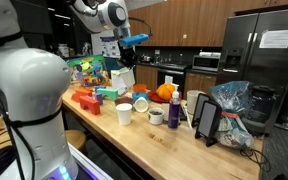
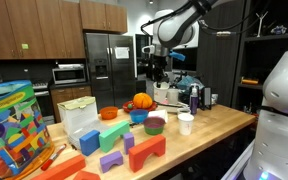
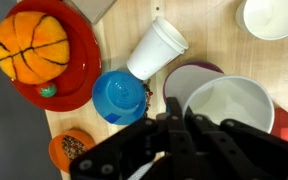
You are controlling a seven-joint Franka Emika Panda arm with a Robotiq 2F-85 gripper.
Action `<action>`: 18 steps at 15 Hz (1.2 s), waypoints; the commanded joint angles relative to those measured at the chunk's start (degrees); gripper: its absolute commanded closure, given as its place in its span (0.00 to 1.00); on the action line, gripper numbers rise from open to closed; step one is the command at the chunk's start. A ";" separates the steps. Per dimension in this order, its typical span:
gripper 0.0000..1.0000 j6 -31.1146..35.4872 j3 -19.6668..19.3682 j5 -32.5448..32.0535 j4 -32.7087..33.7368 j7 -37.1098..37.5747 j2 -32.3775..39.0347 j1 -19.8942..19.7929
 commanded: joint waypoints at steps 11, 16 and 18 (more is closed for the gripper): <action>0.99 -8.21 -3.43 -3.78 -10.30 -1.03 -11.51 0.55; 0.99 -8.31 -4.90 -3.82 -13.18 -2.30 -12.92 0.29; 0.99 -8.41 -5.25 -3.82 -13.99 -2.59 -13.45 0.20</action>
